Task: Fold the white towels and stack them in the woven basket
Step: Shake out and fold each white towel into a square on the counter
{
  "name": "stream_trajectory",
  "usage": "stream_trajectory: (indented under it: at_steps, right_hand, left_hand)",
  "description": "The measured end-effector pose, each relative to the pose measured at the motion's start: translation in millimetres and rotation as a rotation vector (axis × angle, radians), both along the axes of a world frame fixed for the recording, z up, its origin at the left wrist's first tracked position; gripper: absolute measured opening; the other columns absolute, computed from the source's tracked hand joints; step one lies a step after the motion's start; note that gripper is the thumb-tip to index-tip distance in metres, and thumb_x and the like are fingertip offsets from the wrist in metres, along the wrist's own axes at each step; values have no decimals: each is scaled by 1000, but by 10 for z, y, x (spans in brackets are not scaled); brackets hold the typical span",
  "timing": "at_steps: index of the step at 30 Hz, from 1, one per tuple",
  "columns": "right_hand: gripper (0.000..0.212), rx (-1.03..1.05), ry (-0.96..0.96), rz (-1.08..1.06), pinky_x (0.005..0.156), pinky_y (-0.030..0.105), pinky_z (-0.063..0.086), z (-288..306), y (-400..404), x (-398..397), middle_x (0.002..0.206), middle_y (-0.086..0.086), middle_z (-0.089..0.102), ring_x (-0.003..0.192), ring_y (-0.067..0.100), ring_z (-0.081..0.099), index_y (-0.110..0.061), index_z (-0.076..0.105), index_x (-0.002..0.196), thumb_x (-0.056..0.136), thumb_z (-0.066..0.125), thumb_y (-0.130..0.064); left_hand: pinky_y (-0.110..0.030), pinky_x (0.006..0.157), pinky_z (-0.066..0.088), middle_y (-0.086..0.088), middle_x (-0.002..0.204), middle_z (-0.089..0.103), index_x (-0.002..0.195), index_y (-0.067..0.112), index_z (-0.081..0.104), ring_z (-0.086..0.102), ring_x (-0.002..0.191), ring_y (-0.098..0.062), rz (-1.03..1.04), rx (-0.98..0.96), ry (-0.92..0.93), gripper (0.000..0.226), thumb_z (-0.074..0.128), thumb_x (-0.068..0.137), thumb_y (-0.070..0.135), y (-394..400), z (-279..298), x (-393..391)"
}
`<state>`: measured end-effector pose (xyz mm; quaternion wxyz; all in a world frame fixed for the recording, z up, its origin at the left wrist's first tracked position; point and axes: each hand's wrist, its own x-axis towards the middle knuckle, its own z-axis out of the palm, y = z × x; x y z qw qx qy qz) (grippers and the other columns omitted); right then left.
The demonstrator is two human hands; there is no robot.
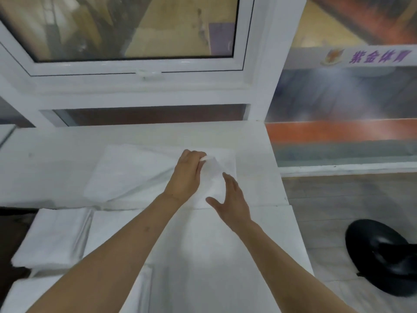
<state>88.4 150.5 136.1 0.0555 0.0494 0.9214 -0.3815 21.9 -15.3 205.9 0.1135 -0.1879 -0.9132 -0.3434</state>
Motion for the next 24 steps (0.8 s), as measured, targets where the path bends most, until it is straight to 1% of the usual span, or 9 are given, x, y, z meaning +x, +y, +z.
stream_trajectory:
  at_steps: [3, 5, 8, 13, 16, 18, 20, 22, 24]
  right_hand:
    - [94, -99, 44, -37, 116, 39, 39, 295, -188, 42, 167, -13, 24, 152, 13, 30, -34, 16, 161, 88, 71, -58]
    - [95, -155, 87, -69, 117, 45, 40, 505, -238, 94, 166, -15, 28, 150, 16, 34, -39, 16, 158, 86, 72, -62]
    - [98, -182, 154, -103, 120, 48, 33, 878, -242, 174, 168, -13, 23, 152, 18, 29, -43, 14, 157, 82, 73, -66]
    - [72, -260, -2, 143, 109, 35, 46, 1609, -158, 610, 148, -18, 47, 132, 10, 52, -49, 36, 142, 83, 78, -56]
    - [53, -310, 19, 182, 89, 27, 54, 2062, -133, 1001, 123, -21, 66, 110, 3, 65, -41, 55, 132, 85, 80, -43]
    - [33, -337, 34, 168, 79, 30, 59, 2342, -98, 1233, 111, -14, 75, 99, 9, 72, -35, 68, 119, 88, 78, -36]
    - [22, -377, 71, 134, 82, 38, 62, 2567, 3, 1421, 107, -7, 78, 96, 18, 76, -31, 73, 111, 90, 78, -32]
    - [17, -388, 133, 90, 83, 43, 58, 2778, 143, 1557, 103, 1, 78, 94, 27, 75, -26, 74, 104, 89, 79, -32]
    - [19, -371, 197, 21, 73, 38, 54, 2962, 269, 1618, 91, 5, 75, 80, 28, 71, -20, 70, 90, 87, 82, -35]
  left_hand:
    - [-25, 96, 46, -4, 113, 57, 120, 11, 60, 47, 101, -12, -16, 21, 41, 21, 47, 105, 19, -116, 559, 183]
    - [-28, 96, 46, -4, 112, 53, 119, 10, 61, 50, 102, -17, -37, 48, 51, 23, 47, 105, 22, -189, 923, 342]
    - [-22, 92, 43, 2, 107, 48, 115, 8, 61, 50, 100, -18, -89, 83, 109, 31, 39, 103, 26, -329, 1391, 578]
    - [-10, 89, 34, 3, 108, 56, 112, 12, 58, 46, 103, -16, -229, 112, 219, 24, 35, 105, 16, -544, 1961, 850]
    - [-11, 90, 33, -3, 111, 57, 112, 16, 56, 47, 107, -13, -309, 151, 203, 21, 35, 107, 13, -520, 2282, 998]
    - [-10, 90, 34, 8, 108, 56, 111, 15, 56, 48, 108, -13, -304, 229, 202, 20, 36, 109, 12, -490, 2515, 1105]
    - [-12, 84, 35, 21, 102, 53, 108, 16, 56, 49, 101, -11, -266, 304, 201, 20, 36, 109, 15, -495, 2722, 1166]
    - [-19, 75, 36, 14, 93, 52, 100, 17, 53, 49, 89, -9, -205, 369, 159, 19, 36, 110, 19, -544, 2860, 1159]
    - [-27, 67, 34, 7, 85, 47, 93, 13, 47, 44, 77, -9, -165, 437, 92, 22, 36, 109, 22, -618, 2925, 1137]
